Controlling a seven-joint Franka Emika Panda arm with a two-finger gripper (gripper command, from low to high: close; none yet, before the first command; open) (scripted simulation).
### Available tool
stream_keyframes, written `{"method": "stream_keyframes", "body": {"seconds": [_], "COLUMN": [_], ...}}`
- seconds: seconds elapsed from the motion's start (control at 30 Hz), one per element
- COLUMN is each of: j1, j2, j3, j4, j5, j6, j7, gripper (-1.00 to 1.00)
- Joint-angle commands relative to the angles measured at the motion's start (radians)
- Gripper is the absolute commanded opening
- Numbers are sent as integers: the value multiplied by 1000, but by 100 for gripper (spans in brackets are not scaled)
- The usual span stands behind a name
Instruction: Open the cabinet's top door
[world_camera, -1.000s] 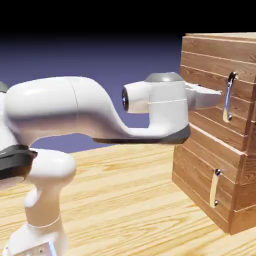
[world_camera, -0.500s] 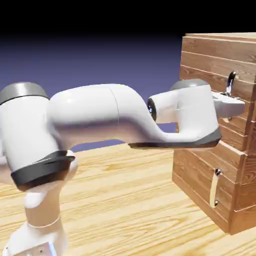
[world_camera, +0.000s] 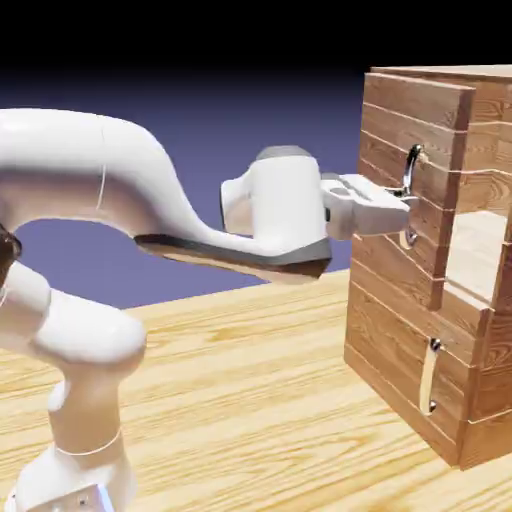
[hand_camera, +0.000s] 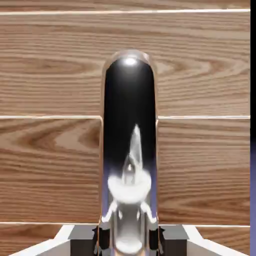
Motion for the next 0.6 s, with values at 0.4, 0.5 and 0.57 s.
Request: {"method": "stream_keyframes", "body": {"seconds": [0.4,0.5,0.57], "j1": [-400,-426,-435], "j2": [-61,-110,-139], "j3": [467,555,613], "j4": [-208,-258,-286], "j5": [372,502,589], "j6": [-130,-201,-253], "j7": [-39,-97,-132], "gripper": [-100,-100,-100]}}
